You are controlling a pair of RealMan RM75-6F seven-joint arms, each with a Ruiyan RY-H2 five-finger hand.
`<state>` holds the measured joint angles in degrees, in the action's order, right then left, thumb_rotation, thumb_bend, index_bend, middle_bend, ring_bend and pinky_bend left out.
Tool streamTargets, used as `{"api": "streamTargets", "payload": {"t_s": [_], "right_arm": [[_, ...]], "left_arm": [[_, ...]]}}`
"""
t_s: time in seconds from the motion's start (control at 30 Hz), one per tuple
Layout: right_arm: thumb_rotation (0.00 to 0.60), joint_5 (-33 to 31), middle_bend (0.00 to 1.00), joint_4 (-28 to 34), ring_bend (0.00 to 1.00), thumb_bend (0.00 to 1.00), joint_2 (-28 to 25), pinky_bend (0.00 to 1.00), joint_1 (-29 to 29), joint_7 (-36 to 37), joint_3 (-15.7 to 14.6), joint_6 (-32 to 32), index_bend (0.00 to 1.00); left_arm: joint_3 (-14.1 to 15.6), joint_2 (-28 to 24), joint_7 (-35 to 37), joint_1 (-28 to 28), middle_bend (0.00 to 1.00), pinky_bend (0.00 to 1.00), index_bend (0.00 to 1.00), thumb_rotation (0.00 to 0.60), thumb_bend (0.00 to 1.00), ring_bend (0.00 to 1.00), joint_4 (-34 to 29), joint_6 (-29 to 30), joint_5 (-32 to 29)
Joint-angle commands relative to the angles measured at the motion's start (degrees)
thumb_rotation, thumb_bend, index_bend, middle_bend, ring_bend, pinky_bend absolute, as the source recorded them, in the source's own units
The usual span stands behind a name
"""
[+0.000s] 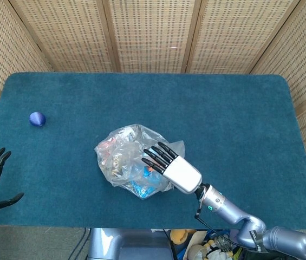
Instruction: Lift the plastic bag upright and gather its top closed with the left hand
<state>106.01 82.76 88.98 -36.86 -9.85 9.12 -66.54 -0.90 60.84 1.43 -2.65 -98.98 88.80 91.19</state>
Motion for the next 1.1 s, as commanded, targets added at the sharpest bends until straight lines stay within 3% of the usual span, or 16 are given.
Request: {"api": "streamTargets", "payload": {"t_s": [0.03, 0.27, 0.5, 0.73, 0.97, 1.1], "right_arm": [[0.6, -2.3, 0.0, -2.1, 0.0, 0.0, 2.7, 0.0, -0.8, -0.4, 1.1, -0.4, 0.0], [0.6, -4.3, 0.0, -8.1, 0.0, 0.02, 7.0, 0.0, -2.6, -0.3, 2.5, -2.2, 0.0], [0.6, -5.3, 0.0, -13.6, 0.0, 0.19, 10.0, 0.0, -3.8, 0.0, 3.4, -5.3, 0.0], [0.6, -9.8, 0.0, -15.1, 0.0, 0.24, 13.3, 0.0, -3.3, 4.3, 5.1, -8.4, 0.0], [0.6, -12.0, 0.0, -15.5, 0.0, 0.57, 15.8, 0.0, -3.1, 9.4, 6.5, -11.9, 0.1], [0.6, -12.0, 0.01, -14.8, 0.0, 0.62, 15.8, 0.0, -3.3, 10.6, 6.4, -13.0, 0.14]], "left_arm": [[0.1, -0.1, 0.3, 0.0, 0.0, 0.0, 0.0, 0.6, 0.04, 0.0, 0.0, 0.1, 0.1], [0.0, 0.2, -0.1, -0.2, 0.0, 0.0, 0.0, 0.6, 0.05, 0.0, 0.1, -0.3, -0.3], [-0.2, 0.3, -0.2, -0.4, 0.0, 0.0, 0.0, 0.6, 0.05, 0.0, 0.1, -0.8, -1.1], [-0.3, 0.3, -0.1, -0.5, 0.0, 0.0, 0.0, 0.6, 0.05, 0.0, 0.1, -0.8, -1.2], [-0.2, 0.4, 0.3, -0.6, 0.0, 0.0, 0.0, 0.6, 0.06, 0.0, 0.2, -0.8, -1.1], [-0.1, 0.6, 0.5, -0.5, 0.0, 0.0, 0.0, 0.6, 0.07, 0.0, 0.3, -0.7, -0.9]]}}
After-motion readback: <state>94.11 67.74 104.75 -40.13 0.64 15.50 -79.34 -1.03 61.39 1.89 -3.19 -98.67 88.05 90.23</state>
